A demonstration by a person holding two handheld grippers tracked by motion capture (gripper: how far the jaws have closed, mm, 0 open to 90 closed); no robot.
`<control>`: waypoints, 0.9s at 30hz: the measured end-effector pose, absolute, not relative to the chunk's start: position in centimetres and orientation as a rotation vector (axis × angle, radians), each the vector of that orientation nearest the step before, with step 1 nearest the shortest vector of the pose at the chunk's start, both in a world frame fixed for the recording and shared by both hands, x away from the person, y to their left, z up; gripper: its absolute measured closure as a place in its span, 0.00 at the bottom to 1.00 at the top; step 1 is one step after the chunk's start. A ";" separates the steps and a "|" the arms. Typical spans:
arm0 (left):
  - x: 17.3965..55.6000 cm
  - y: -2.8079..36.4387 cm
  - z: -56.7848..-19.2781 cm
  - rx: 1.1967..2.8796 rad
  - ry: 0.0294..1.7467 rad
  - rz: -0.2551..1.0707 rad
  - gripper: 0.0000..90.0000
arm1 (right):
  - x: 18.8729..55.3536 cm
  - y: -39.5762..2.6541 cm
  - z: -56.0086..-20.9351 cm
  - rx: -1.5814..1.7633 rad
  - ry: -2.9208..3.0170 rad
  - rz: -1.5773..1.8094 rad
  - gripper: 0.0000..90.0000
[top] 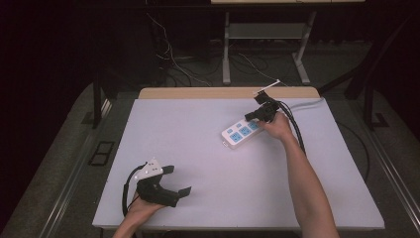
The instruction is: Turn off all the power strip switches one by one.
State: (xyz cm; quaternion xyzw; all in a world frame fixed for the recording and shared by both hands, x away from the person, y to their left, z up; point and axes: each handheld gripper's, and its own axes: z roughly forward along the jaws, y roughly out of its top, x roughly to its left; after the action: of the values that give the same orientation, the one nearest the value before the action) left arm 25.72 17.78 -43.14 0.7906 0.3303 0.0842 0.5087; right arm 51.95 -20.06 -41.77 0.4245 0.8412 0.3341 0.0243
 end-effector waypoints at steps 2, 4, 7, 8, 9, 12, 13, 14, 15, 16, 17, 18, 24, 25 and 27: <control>25.7 17.7 -43.1 1.905 0.796 0.200 0.00 | 51.9 -20.0 -41.7 1.309 2.602 1.021 1.00; 25.7 17.8 -43.1 1.904 0.794 0.204 0.00 | 51.9 -19.9 -41.7 1.312 2.600 1.012 1.00; 25.7 17.8 -43.1 1.903 0.796 0.205 0.00 | 51.8 -19.7 -41.4 1.301 2.622 1.042 1.00; 25.7 17.8 -43.1 1.903 0.797 0.205 0.00 | 51.8 -19.7 -41.4 1.301 2.622 1.042 1.00; 25.7 17.8 -43.1 1.903 0.797 0.204 0.00 | 51.7 -19.6 -41.2 1.295 2.618 1.009 1.00; 25.6 17.7 -43.1 1.902 0.797 0.205 0.00 | 51.4 -19.4 -40.9 1.275 2.630 0.995 1.00; 25.6 17.7 -43.1 1.904 0.795 0.203 0.00 | 51.3 -19.4 -40.8 1.268 2.631 1.007 1.00; 25.6 17.7 -43.1 1.905 0.796 0.201 0.00 | 51.2 -19.5 -40.6 1.262 2.631 1.018 1.00; 25.6 17.7 -43.1 1.905 0.796 0.200 0.00 | 51.1 -19.5 -40.4 1.255 2.630 1.025 1.00; 25.7 17.7 -43.1 1.905 0.796 0.201 0.00 | 51.0 -19.5 -40.1 1.241 2.627 1.026 1.00; 25.7 17.6 -43.1 1.904 0.797 0.201 0.00 | 50.9 -19.6 -39.8 1.235 2.625 1.031 1.00; 25.6 17.6 -43.1 1.905 0.796 0.200 0.00 | 50.7 -19.7 -39.6 1.231 2.623 1.041 1.00; 25.6 17.6 -43.1 1.906 0.795 0.201 0.00 | 50.0 -20.5 -38.2 1.213 2.609 1.069 1.00; 25.6 17.5 -43.1 1.906 0.794 0.201 0.00 | 49.8 -20.7 -38.0 1.221 2.605 1.076 1.00; 25.6 17.5 -43.1 1.906 0.795 0.201 0.00 | 49.4 -21.2 -37.7 1.213 2.599 1.088 1.00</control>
State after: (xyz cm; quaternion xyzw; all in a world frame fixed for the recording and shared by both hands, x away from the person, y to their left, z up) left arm 25.60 17.50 -43.14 0.7909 0.3300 0.0834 0.5086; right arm 49.38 -21.15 -37.71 0.3952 0.8467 0.3544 0.0369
